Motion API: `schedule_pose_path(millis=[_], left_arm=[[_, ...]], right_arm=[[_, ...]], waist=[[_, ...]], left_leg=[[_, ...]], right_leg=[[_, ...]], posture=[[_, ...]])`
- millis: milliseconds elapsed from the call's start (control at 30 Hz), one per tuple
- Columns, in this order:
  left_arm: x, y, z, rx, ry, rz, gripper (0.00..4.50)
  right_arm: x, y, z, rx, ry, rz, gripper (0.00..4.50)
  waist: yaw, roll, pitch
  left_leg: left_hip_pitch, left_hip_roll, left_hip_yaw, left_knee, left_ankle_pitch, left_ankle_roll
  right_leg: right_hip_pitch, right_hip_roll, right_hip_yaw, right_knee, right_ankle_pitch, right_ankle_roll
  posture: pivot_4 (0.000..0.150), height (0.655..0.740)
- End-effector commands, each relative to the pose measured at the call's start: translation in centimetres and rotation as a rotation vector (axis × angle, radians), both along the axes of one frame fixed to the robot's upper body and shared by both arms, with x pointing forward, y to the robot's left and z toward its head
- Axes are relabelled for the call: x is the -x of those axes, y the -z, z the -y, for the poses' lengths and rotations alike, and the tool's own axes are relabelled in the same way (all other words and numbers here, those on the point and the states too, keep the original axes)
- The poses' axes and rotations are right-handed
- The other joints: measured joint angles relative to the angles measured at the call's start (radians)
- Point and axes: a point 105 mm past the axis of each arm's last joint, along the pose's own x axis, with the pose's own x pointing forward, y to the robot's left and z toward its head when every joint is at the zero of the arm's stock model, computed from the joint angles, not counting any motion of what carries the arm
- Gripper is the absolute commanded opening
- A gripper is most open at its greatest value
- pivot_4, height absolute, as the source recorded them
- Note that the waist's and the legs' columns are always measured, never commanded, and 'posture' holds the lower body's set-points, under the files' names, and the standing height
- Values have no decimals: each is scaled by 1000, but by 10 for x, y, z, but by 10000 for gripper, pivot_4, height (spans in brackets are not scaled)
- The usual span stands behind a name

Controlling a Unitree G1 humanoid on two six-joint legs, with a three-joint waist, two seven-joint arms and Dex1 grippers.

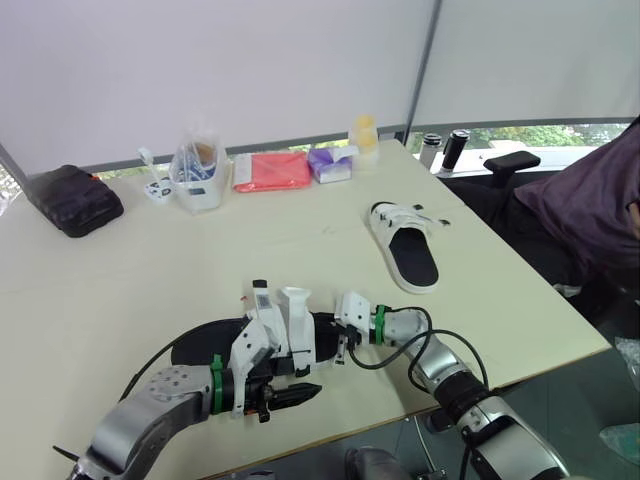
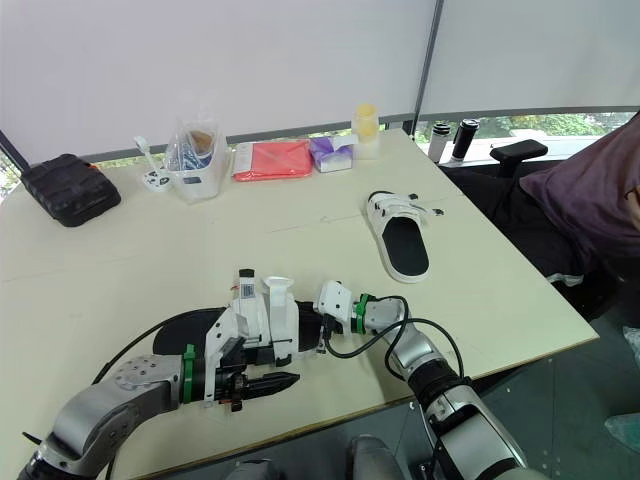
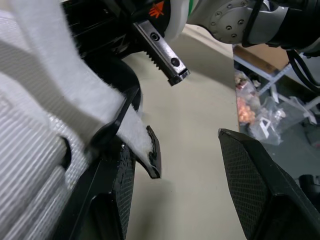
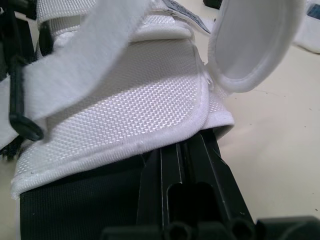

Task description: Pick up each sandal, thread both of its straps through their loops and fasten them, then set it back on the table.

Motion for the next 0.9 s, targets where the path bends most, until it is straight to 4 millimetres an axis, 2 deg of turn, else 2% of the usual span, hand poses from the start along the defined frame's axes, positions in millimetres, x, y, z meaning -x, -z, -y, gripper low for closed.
schedule_pose_path(millis=[33,100,133,367,667,900], left_arm=[[-10,-6,-3,-9,-33,57,13236],[-10,-6,-4,-6,-43,51,3019],[-9,-7,-5,-3,-46,48,190],[4,-16,-10,20,-18,3,190],[52,-28,-19,-41,308,-159,190],[54,-40,-12,2,352,-162,190]], right_arm=[[26,86,39,266,83,-266,0],[27,86,40,267,83,-267,0],[27,87,40,267,84,-267,0],[26,87,39,268,84,-267,0],[22,85,40,278,81,-259,0],[23,85,41,279,84,-260,0]], waist=[[1,0,0],[1,0,0],[0,0,0],[-4,0,0],[-6,-3,2],[-6,-4,2]], left_leg=[[1,0,0,0,0,0],[2,0,0,0,0,0],[3,0,0,0,0,0],[3,1,-1,-1,0,-1],[8,0,2,-1,-3,-2],[8,0,8,0,-5,-4]], right_leg=[[1,0,0,0,0,0],[2,0,0,0,0,0],[2,0,0,0,0,0],[2,-1,0,0,0,0],[-3,-1,1,9,0,0],[-7,-1,0,9,0,-1]], posture=[[1500,7400],[1500,7400],[1500,7400],[1500,7400],[1500,7400],[1500,7400]])
